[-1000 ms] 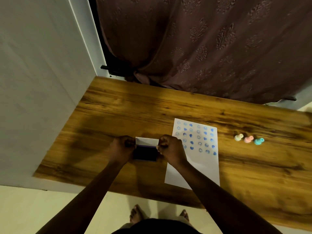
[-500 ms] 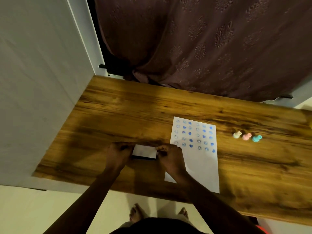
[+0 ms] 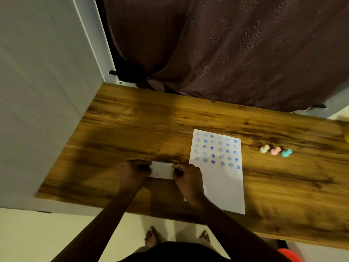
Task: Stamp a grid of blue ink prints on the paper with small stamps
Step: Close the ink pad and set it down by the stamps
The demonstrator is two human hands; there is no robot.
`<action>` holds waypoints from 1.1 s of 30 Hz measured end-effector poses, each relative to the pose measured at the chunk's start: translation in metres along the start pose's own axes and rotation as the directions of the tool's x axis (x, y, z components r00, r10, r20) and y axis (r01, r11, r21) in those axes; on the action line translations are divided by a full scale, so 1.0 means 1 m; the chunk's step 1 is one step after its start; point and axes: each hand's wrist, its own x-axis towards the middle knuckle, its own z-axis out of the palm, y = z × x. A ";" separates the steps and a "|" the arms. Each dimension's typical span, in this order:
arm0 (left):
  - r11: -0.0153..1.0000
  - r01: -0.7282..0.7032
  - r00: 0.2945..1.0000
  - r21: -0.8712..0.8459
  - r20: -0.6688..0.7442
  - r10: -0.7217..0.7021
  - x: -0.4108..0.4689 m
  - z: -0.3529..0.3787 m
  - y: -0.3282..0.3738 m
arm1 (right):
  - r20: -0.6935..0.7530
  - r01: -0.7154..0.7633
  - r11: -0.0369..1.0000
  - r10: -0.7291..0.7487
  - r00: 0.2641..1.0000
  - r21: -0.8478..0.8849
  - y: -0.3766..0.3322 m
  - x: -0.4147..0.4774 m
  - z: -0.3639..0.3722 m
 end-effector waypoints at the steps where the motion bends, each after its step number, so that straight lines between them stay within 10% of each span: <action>1: 1.000 0.001 1.000 -0.004 -0.004 -0.001 -0.001 0.000 0.001 | 0.000 -0.010 1.000 0.010 1.000 0.007 0.000 0.000 0.000; 16: 0.996 -0.088 0.996 -0.033 -0.034 0.087 -0.012 0.019 0.046 | -0.048 -0.123 0.970 0.136 0.990 0.210 0.008 0.011 -0.037; 33: 0.968 -0.176 0.974 -0.176 0.111 0.198 -0.040 0.220 0.144 | -0.318 -0.249 0.952 0.296 0.901 0.179 0.138 0.009 -0.209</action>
